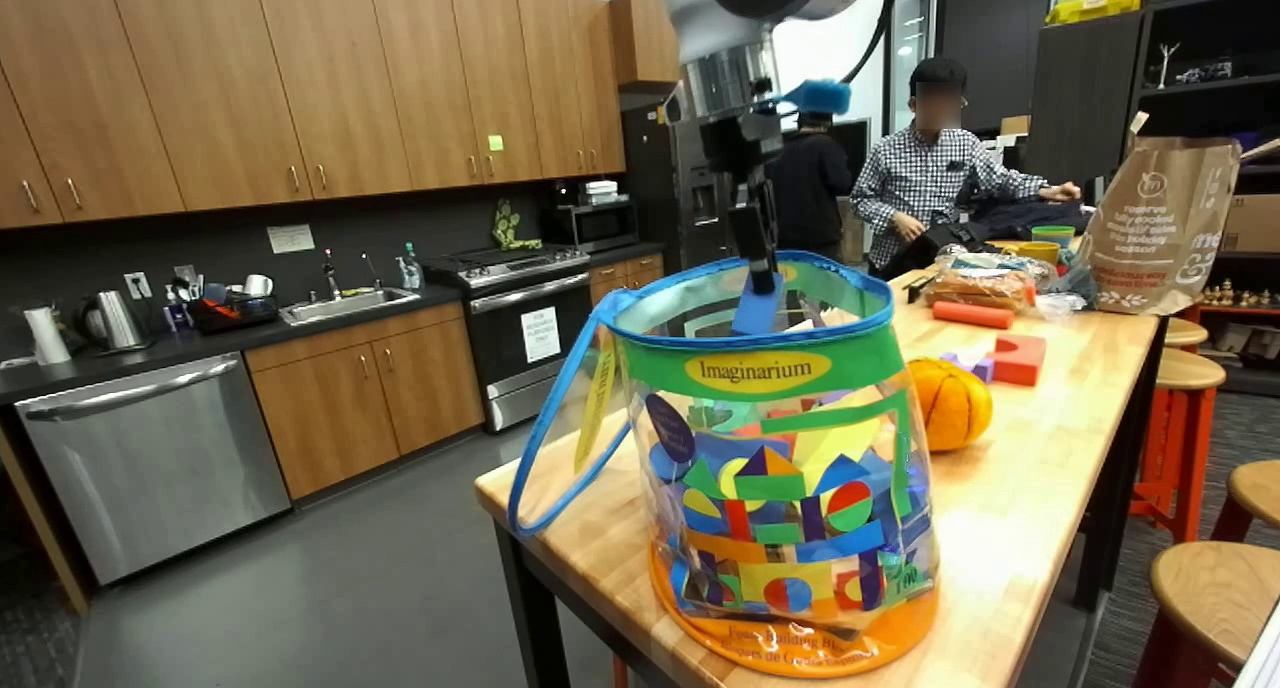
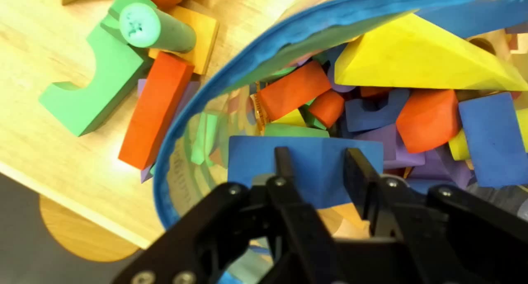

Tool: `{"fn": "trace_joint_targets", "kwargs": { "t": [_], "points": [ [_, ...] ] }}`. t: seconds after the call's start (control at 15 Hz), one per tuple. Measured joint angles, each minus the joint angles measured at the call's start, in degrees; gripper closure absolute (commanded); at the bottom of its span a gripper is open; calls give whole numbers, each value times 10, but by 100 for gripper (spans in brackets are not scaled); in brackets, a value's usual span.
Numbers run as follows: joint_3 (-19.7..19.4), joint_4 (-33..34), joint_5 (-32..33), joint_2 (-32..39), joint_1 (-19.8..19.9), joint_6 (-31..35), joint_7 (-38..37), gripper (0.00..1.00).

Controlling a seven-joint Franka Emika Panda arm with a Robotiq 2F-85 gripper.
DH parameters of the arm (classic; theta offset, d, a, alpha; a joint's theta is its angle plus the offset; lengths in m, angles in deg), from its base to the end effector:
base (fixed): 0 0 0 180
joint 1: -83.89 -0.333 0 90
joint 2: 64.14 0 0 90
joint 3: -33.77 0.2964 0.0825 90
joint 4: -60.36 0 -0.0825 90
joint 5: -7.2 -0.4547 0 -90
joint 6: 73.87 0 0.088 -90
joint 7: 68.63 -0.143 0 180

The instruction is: Remove the blue block out of the bag

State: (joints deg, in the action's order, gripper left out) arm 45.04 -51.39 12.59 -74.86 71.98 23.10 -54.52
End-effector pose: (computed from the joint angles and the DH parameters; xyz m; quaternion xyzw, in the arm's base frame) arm 0.5240 0.2149 0.4836 0.9432 0.3236 -0.0322 0.0673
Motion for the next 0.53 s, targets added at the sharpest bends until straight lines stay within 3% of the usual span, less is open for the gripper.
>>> {"fn": "trace_joint_targets", "kwargs": {
  "t": [0.53],
  "points": [
    [-2, 19, 47, -111, 1, 3, -17, 89]
  ]
}}
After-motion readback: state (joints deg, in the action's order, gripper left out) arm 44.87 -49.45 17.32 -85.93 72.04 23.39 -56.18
